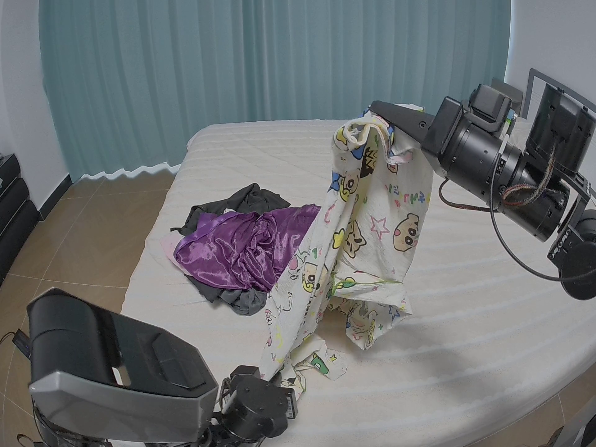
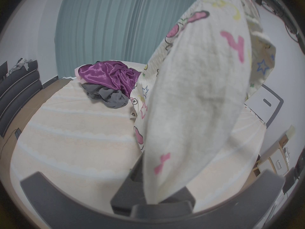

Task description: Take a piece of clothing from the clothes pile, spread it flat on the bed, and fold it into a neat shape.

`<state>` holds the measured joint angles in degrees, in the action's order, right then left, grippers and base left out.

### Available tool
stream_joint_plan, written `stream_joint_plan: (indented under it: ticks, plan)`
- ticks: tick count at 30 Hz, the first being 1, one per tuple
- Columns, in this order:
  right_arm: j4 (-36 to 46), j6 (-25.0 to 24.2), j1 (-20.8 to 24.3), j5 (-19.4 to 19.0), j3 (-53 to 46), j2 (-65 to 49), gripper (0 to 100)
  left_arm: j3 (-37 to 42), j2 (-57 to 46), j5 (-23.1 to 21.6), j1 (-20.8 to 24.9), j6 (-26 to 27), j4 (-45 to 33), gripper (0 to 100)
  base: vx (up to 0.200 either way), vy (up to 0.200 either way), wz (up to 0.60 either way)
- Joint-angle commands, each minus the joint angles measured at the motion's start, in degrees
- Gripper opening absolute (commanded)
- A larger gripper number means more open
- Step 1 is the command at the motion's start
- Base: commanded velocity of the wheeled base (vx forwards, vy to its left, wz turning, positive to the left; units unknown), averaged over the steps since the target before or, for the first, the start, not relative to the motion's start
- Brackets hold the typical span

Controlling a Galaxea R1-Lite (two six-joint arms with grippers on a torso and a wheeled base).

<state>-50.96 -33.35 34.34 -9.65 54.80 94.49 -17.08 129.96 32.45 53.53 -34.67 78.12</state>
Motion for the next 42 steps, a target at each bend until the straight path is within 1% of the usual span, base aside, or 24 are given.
stream_joint_plan:
  ticks: [1,3,7,8,11,13,15,16,18,19,20,22,24,26,29,31,32,33,34,35,36,39,41,42]
  plan:
    - [0.2,0.0,-4.2,0.0,-4.7,0.0,0,6.6,-8.0,-1.9,-2.9,0.4,3.7,0,0.0,0.0,0.0]
    - [-0.1,-0.2,-6.0,0.0,-7.2,0.1,0,8.4,-13.0,-3.1,-5.5,1.7,4.2,0,0.0,0.0,0.0]
    - [-0.4,-0.7,-9.0,1.0,-9.8,0.2,0,8.5,-21.0,-6.0,-13.2,6.6,4.1,0,0.0,0.0,0.0]
    - [-0.4,-0.7,-9.8,1.8,-10.2,0.3,0,8.0,-23.7,-7.1,-15.8,8.8,3.5,0,0.0,0.0,0.0]
    - [-0.6,-0.8,-11.0,5.0,-10.7,1.1,0,6.9,-29.2,-7.9,-19.8,14.8,0.0,0,0.0,0.0,0.0]
    - [-1.0,-1.1,-11.8,7.2,-9.4,1.0,0,3.3,-33.1,-7.9,-22.4,16.8,-4.1,0,0.0,0.0,0.0]
    - [-1.3,-1.9,-11.8,8.3,-7.9,0.5,0,-0.9,-35.8,-7.9,-24.2,17.0,-9.1,0,0.0,0.0,0.0]
    - [-1.3,-2.9,-11.8,9.2,-6.6,-0.2,0,-6.3,-39.0,-7.9,-25.9,17.0,-16.7,0,0.0,0.0,0.0]
    - [-1.2,-3.2,-11.8,10.3,-5.7,-1.8,0,-12.3,-43.2,-8.2,-27.4,16.7,-26.3,0,0.0,0.0,0.0]
    - [-1.2,-3.2,-11.8,10.4,-5.6,-1.9,0,-12.7,-43.5,-8.2,-27.4,16.7,-26.9,0,0.0,0.0,0.0]
    - [-1.3,-3.3,-11.6,10.9,-5.1,-3.4,0,-17.8,-46.6,-8.8,-27.7,16.3,-33.5,0,0.0,0.0,0.0]
    - [-1.3,-3.4,-11.2,11.2,-5.0,-5.5,0,-21.2,-48.9,-10.0,-28.0,15.9,-37.8,0,0.0,0.0,0.0]
    - [-1.3,-3.6,-10.6,11.6,-5.4,-8.8,0,-22.8,-52.4,-11.5,-28.1,15.8,-40.2,0,0.0,0.0,0.0]
    - [-1.3,-3.6,-10.3,11.7,-5.8,-10.6,0,-22.7,-54.3,-12.3,-28.1,15.8,-40.3,0,0.0,0.0,0.0]
    - [-1.3,-5.1,-9.7,11.7,-7.7,-13.0,0,-21.8,-56.7,-12.6,-28.0,15.3,-40.2,0,0.0,0.0,0.0]
    - [-1.3,-6.5,-9.4,11.1,-10.5,-14.5,0,-20.1,-58.0,-12.7,-27.6,13.4,-40.1,0,0.0,0.0,0.0]
    - [-1.3,-7.1,-9.2,11.0,-12.8,-14.9,0,-18.7,-58.6,-12.7,-27.2,10.7,-40.1,0,0.0,0.0,0.0]
    - [-1.3,-7.2,-9.3,11.0,-13.0,-14.9,0,-18.5,-58.6,-12.7,-27.2,10.4,-40.1,0,0.0,0.0,0.0]
    - [-1.3,-7.4,-9.2,10.9,-15.5,-14.8,0,-16.5,-58.6,-12.7,-26.3,7.2,-40.1,0,0.0,0.0,0.0]
    - [-1.3,-7.5,-9.3,10.9,-15.7,-14.8,0,-16.3,-58.6,-12.7,-26.2,7.0,-40.0,0,0.0,0.0,0.0]
    - [-1.4,-7.8,-9.3,10.9,-17.9,-14.3,0,-13.6,-58.4,-13.3,-25.0,4.8,-40.0,0,0.0,0.0,0.0]
    - [-1.5,-8.5,-9.3,10.9,-20.1,-14.1,0,-10.3,-58.2,-15.0,-23.7,3.6,-40.0,0,0.0,0.0,0.0]
    - [-1.5,-10.2,-9.2,10.7,-21.4,-14.2,0,-8.7,-57.7,-15.8,-23.2,3.2,-39.9,0,0.0,0.0,0.0]
    - [-1.5,-12.3,-9.2,9.8,-22.4,-14.5,0,-8.1,-56.8,-15.9,-22.3,1.5,-39.9,0,0.0,0.0,0.0]
